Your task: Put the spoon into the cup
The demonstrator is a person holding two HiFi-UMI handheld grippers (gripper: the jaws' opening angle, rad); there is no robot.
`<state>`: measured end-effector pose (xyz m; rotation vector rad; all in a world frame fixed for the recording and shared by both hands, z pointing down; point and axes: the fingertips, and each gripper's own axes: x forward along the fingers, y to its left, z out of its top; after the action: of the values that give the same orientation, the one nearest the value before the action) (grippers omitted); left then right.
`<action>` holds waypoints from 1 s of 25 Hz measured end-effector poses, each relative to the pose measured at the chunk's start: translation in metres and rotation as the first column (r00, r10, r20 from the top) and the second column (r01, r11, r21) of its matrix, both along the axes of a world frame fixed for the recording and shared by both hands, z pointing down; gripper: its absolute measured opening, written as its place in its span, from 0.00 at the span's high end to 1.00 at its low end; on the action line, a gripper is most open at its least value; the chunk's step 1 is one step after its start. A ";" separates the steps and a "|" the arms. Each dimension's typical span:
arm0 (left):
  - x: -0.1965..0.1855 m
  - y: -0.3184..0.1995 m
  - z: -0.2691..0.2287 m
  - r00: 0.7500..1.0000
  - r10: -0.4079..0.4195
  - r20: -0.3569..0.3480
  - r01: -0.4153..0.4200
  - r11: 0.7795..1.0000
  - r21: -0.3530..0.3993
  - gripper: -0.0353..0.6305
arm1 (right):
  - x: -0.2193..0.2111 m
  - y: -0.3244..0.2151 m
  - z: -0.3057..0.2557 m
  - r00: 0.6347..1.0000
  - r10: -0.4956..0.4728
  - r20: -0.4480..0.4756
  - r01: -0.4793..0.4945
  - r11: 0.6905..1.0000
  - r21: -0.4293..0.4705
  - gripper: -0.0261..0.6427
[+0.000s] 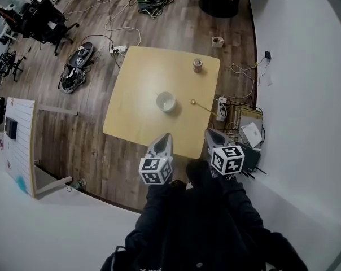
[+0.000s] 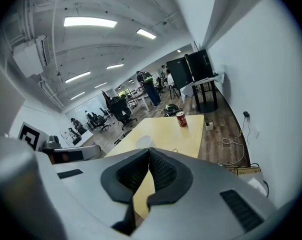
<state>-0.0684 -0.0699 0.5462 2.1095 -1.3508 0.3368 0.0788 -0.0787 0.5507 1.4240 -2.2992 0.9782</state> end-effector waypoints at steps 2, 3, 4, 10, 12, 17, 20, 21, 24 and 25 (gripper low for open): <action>0.010 -0.017 0.011 1.000 0.010 0.014 -0.010 1.000 -0.012 0.90 | 0.011 -0.015 0.016 1.000 0.009 0.000 -0.009 1.000 -0.018 0.93; 0.015 -0.023 0.016 1.000 0.019 0.019 -0.018 1.000 -0.019 0.90 | 0.017 -0.020 0.024 1.000 0.015 -0.002 -0.015 0.999 -0.029 0.93; 0.019 -0.027 0.022 0.999 0.030 0.024 -0.029 0.999 -0.027 0.90 | 0.022 -0.025 0.032 1.000 0.023 -0.003 -0.023 0.999 -0.042 0.93; 0.042 -0.046 0.060 0.996 0.084 0.033 -0.081 0.993 -0.081 0.90 | 0.053 -0.047 0.085 0.992 0.125 0.033 -0.120 0.985 -0.127 0.93; 0.049 -0.046 0.078 0.995 0.097 0.034 -0.093 0.990 -0.109 0.90 | 0.065 -0.048 0.106 0.984 0.175 0.038 -0.167 0.972 -0.165 0.92; 0.063 -0.056 0.117 0.988 0.152 0.022 -0.146 0.975 -0.165 0.90 | 0.089 -0.059 0.151 0.955 0.293 0.047 -0.275 0.933 -0.230 0.88; 0.072 -0.064 0.133 0.983 0.179 0.030 -0.171 0.969 -0.181 0.90 | 0.099 -0.065 0.179 0.938 0.342 0.056 -0.317 0.911 -0.265 0.85; 0.076 -0.066 0.138 0.981 0.189 0.034 -0.180 0.966 -0.185 0.90 | 0.104 -0.066 0.188 0.931 0.361 0.060 -0.332 0.902 -0.277 0.85; 0.082 -0.067 0.151 0.976 0.213 0.040 -0.201 0.958 -0.204 0.90 | 0.115 -0.070 0.208 0.899 0.430 0.080 -0.388 0.868 -0.309 0.81; 0.082 -0.067 0.155 0.975 0.217 0.042 -0.204 0.956 -0.211 0.90 | 0.118 -0.072 0.213 0.887 0.453 0.095 -0.404 0.858 -0.317 0.79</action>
<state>0.0132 -0.1366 0.7011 2.0853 -1.0757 0.6114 0.1963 -0.1507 0.7634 1.8211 -1.8597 1.5443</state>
